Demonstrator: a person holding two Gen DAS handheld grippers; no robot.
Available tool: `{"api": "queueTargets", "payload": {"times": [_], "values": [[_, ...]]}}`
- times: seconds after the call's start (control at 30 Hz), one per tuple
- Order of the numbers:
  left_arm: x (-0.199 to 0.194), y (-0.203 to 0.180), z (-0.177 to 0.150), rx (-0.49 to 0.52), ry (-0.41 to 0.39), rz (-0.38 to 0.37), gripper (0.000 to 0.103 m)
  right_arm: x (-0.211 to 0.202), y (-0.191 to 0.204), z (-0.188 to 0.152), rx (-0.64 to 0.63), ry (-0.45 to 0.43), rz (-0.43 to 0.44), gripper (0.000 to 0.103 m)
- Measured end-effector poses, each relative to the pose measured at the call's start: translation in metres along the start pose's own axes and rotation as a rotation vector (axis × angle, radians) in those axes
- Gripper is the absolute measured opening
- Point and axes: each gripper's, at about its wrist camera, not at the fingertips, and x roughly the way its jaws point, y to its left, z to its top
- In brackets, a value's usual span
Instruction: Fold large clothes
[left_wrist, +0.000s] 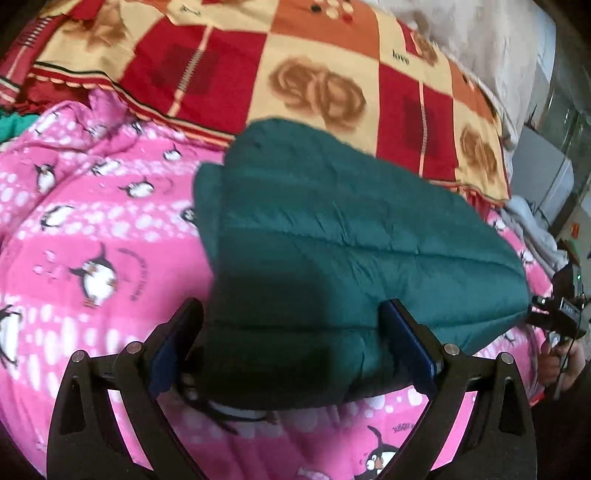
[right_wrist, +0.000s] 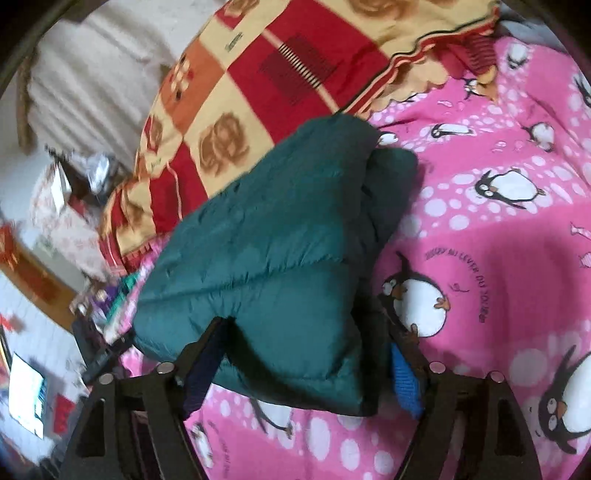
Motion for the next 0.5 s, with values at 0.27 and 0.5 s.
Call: {"api": "queueTargets", "payload": {"times": [0.27,0.5], "values": [[-0.008,-0.007,0.002,-0.004,0.036,-0.053,0.068,-0.006,0.013,0.001,-0.078,-0.014,0.051,0.05],[-0.032,-0.01,-0.006,0.005,0.019,-0.084,0.058,-0.023,0.02,0.003,-0.085,-0.035,0.074,0.04]]}}
